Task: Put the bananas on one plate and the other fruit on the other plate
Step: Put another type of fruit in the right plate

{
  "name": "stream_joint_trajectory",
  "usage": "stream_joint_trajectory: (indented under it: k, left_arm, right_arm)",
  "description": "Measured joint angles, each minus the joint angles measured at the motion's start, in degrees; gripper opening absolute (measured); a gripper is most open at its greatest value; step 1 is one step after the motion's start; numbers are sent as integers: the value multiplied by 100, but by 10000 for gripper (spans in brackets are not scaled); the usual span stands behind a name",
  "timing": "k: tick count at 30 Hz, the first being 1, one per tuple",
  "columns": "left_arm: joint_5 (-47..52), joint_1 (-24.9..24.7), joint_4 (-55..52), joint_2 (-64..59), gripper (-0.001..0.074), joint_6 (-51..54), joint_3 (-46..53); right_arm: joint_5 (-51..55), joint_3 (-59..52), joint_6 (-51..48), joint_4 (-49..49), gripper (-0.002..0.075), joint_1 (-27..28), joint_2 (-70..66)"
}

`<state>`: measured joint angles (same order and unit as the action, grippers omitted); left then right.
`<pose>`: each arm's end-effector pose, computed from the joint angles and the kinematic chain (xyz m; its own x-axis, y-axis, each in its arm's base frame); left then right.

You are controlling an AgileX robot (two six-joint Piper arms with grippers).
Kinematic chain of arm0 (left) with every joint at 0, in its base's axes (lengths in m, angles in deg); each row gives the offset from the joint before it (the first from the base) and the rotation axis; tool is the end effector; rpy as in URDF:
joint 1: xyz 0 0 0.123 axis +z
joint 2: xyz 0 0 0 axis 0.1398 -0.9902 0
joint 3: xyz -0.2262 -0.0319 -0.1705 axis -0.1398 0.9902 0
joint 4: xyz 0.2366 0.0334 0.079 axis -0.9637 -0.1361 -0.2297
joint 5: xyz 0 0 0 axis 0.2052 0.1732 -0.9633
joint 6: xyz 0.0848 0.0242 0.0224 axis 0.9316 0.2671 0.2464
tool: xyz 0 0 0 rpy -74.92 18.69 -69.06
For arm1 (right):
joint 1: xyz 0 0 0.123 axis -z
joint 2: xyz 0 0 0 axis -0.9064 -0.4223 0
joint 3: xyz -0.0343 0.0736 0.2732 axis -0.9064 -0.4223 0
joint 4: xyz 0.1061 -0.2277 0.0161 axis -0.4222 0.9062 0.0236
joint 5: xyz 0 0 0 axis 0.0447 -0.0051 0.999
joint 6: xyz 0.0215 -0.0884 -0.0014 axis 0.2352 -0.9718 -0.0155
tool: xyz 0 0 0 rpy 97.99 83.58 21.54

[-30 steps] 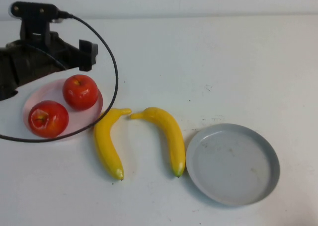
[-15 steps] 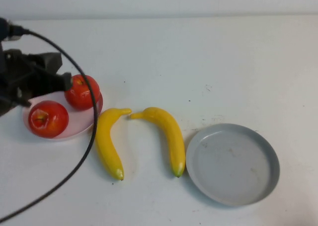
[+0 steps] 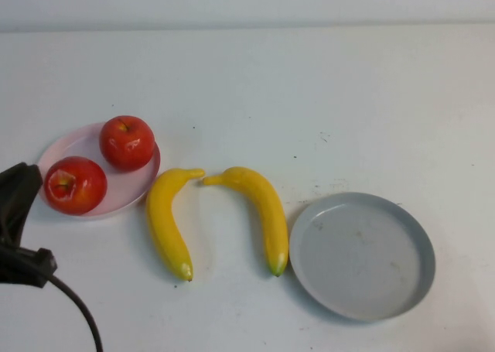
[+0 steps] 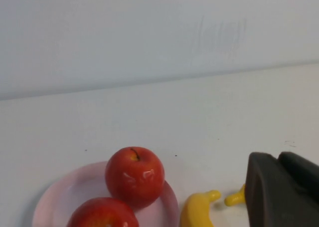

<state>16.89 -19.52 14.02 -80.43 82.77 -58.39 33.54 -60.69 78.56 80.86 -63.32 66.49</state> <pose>0.1285 -0.0408 0.2912 -0.1341 0.0252 -0.9906 0.3490 0.9368 -0.0234 0.0521 0.0026 0.1714 -0.3019 0.0747 -0.9504 0.0061 0.9971 0.0764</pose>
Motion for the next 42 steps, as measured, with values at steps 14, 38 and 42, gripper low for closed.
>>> stream_joint_trajectory:
  k: [14,38,42]
  left_arm:
    - [-853,-451,164,392,1,96,460]
    - [1605,948,-9921,3631,0,-9957,1693]
    - [1268,960,-10000,3647,0,-10056,2017]
  right_arm:
    - [10,0,0,-52,-17,0,0]
    - [10,0,-9,-129,-17,9,0]
    - [12,-10,-9,-138,-17,9,0]
